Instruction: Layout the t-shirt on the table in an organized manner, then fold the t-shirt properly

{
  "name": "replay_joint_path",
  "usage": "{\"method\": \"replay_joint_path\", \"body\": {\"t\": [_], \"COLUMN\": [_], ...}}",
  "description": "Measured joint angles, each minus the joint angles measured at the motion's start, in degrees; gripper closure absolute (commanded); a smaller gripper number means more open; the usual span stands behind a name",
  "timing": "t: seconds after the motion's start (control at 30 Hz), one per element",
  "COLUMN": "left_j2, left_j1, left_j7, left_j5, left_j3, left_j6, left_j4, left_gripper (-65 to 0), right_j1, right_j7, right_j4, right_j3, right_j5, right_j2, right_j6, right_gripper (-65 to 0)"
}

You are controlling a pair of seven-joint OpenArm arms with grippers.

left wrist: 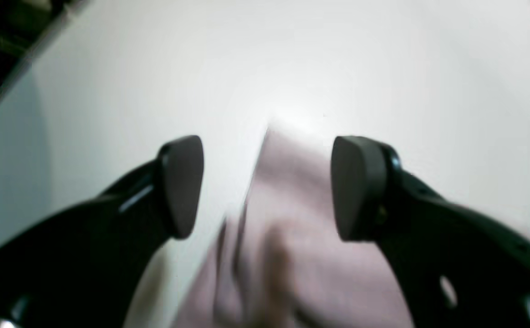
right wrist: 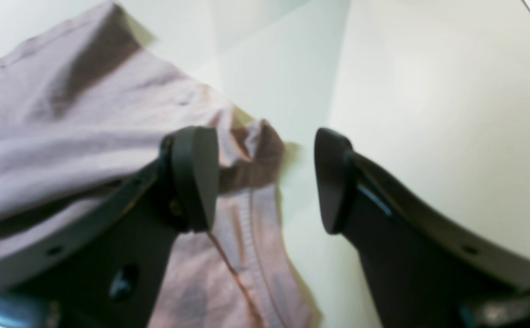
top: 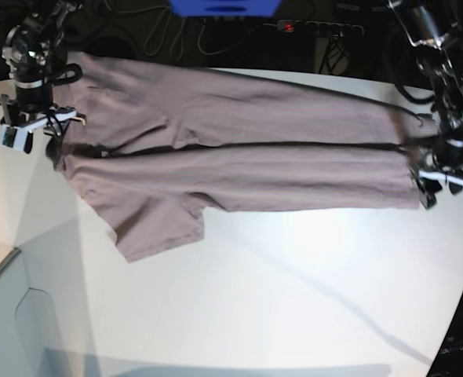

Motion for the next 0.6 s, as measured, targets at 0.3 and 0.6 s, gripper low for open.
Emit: {"method": "replay_joint_path", "body": {"t": [0.3, 0.6], "left_j2": [-3.5, -3.7], "left_j1": [-9.5, -15.4], "left_j7": [0.6, 0.2], "left_j5": [0.6, 1.4], "left_j3": [0.4, 0.6], "left_j6": [0.3, 0.1], "left_j4": [-17.4, -27.2], "left_gripper": [-42.5, -42.5], "right_j1": [2.1, 2.0], "right_j7": [0.0, 0.0], "right_j4": [-0.1, -0.1], "right_j3": [-0.5, -1.5], "right_j5": [-0.1, -0.1], "right_j2": [0.2, 0.2], "right_j6": [0.0, 0.0], "right_gripper": [-34.0, -34.0]}}
